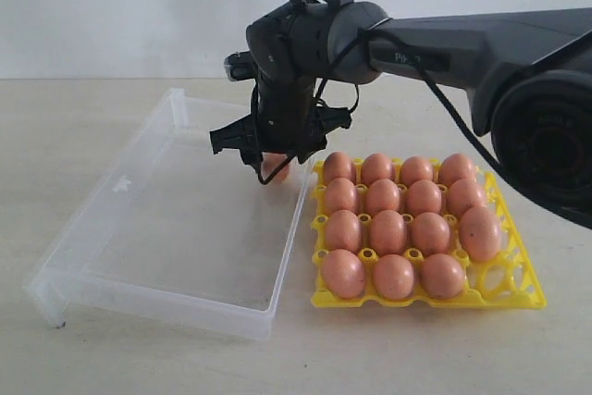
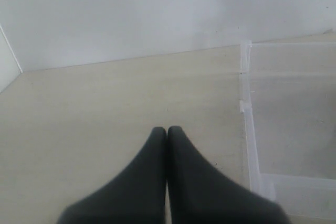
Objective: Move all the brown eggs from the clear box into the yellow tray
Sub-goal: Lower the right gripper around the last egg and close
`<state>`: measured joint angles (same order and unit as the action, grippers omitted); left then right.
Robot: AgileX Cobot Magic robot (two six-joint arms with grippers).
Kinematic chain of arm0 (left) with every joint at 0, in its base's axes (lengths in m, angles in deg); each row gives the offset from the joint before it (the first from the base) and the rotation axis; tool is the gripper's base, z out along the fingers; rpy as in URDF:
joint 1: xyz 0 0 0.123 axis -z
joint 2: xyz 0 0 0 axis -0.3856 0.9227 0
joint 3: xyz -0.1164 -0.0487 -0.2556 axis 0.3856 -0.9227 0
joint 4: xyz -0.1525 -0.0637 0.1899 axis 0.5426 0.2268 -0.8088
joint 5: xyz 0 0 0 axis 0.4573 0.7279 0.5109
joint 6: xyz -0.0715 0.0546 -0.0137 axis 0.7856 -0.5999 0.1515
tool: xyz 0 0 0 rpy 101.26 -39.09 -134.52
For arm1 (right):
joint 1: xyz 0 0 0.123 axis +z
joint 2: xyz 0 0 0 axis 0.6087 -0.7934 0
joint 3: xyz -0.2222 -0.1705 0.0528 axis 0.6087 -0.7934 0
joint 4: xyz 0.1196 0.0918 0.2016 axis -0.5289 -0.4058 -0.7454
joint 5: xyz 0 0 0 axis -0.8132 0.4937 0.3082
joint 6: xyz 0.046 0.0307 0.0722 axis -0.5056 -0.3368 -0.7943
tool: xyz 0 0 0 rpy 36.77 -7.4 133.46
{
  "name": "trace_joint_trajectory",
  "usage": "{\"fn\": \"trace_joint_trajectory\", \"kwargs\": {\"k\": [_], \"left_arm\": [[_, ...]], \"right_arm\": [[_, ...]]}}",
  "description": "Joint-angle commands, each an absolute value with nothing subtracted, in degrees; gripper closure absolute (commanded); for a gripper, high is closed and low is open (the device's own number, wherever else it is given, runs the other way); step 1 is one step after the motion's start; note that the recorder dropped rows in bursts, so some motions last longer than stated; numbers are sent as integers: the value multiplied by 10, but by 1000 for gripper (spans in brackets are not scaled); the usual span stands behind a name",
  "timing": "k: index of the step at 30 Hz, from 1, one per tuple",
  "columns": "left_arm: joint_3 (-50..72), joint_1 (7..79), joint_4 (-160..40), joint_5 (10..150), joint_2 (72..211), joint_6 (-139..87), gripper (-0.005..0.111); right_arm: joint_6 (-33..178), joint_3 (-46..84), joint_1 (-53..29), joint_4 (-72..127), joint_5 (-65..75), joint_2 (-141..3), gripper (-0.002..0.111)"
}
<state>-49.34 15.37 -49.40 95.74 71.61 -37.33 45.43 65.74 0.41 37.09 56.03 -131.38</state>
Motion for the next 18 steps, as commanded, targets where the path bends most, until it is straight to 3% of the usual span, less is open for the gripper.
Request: {"fn": "trace_joint_trajectory", "kwargs": {"k": [1, 9, 15, 18], "left_arm": [[-495, 153, -490, 953, 715, -368, 111], [-495, 153, -490, 953, 715, -368, 111], [-495, 153, -490, 953, 715, -368, 111], [-495, 153, -490, 953, 715, -368, 111]], "right_arm": [[446, 661, 3, 357, 559, -1328, 49], [444, 661, 3, 354, 472, -1337, 49], [442, 661, 3, 360, 486, -1337, 49], [442, 661, 3, 368, 487, -1337, 61]]}}
